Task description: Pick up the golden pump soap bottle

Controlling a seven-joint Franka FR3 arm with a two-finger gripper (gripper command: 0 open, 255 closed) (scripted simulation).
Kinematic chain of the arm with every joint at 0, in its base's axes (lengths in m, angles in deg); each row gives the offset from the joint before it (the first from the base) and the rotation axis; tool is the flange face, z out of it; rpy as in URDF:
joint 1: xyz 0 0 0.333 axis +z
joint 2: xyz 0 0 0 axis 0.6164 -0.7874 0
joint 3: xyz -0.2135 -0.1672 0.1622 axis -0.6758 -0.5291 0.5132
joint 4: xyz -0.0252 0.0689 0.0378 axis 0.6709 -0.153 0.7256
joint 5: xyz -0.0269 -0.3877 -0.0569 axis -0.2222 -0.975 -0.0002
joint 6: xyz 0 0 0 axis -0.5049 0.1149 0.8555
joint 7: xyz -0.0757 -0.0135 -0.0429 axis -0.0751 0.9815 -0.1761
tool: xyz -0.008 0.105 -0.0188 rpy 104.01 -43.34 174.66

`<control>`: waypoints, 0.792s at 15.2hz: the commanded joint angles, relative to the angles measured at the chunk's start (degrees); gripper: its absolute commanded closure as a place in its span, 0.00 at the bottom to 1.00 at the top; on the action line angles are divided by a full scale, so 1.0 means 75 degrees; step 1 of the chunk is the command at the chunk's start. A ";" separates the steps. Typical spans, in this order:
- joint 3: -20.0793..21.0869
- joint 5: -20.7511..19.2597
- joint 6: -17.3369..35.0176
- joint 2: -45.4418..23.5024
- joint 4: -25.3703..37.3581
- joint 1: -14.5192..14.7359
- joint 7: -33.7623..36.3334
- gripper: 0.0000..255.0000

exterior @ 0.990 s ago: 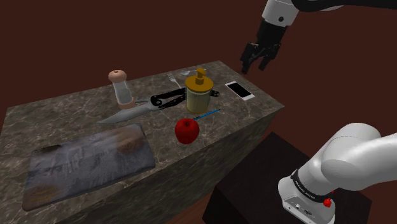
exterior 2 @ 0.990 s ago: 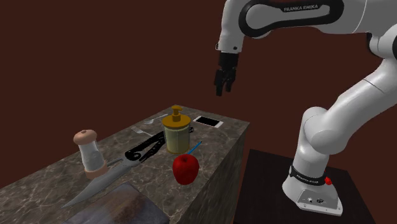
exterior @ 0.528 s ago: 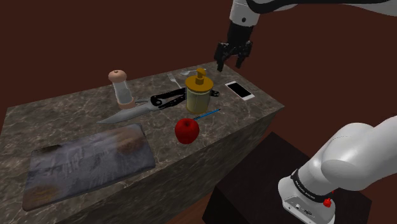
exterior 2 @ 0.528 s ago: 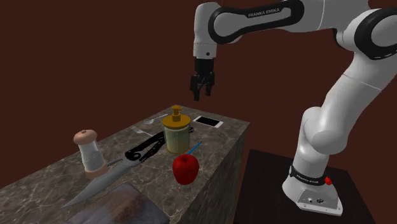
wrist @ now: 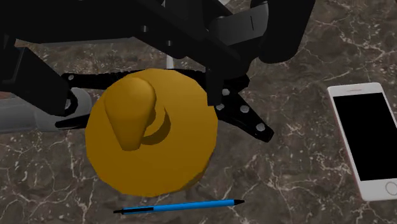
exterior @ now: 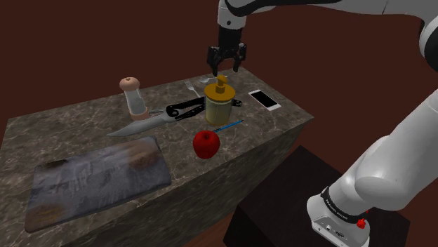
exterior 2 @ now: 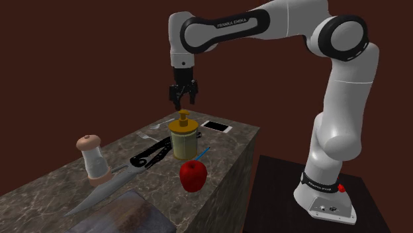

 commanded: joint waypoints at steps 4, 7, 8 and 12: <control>0.0048 -0.0107 0.0193 -0.0547 0.0281 0.0064 0.0152 0.00; 0.0047 -0.0110 0.0496 -0.0565 -0.0005 0.0064 0.0151 0.00; 0.0046 -0.0111 0.0597 -0.0574 -0.0097 0.0064 0.0152 0.00; 0.0045 -0.0112 0.0646 -0.0576 -0.0144 0.0063 0.0150 1.00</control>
